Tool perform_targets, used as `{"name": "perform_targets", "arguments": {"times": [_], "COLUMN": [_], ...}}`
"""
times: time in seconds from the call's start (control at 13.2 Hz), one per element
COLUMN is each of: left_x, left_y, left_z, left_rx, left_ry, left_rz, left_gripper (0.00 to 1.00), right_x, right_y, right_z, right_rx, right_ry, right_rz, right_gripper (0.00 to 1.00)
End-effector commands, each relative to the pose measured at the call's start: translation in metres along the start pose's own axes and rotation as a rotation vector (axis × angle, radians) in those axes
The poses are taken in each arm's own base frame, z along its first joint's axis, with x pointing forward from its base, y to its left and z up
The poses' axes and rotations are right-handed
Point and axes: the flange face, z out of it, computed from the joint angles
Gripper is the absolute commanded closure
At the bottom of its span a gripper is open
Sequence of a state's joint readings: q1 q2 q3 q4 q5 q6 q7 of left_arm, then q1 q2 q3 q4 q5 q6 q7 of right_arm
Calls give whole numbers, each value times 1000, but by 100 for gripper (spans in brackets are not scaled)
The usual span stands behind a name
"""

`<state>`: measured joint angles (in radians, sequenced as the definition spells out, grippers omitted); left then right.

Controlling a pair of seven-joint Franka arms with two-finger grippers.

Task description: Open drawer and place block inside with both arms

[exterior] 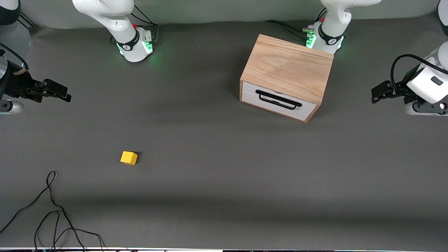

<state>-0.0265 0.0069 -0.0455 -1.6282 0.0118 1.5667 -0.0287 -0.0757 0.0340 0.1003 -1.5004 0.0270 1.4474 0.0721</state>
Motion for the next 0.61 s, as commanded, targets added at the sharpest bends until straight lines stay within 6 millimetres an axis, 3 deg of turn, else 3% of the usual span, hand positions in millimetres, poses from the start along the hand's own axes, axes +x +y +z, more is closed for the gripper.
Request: {"name": "perform_targets", "arguments": {"times": [0.0, 0.53], "left_x": [-1, 0], "left_y": [2, 3], "left_z": [-2, 0], "left_rx": [-10, -10], "left_ry": [-9, -12], "left_rz": [18, 18], "left_gripper": [0, 0], "right_x": [-3, -2], "right_y": [0, -1], "right_z": [0, -3], "right_rx": [-6, -4], "right_ry": [-12, -6], "right_rz": [-6, -10], "right_gripper": [0, 0]}}
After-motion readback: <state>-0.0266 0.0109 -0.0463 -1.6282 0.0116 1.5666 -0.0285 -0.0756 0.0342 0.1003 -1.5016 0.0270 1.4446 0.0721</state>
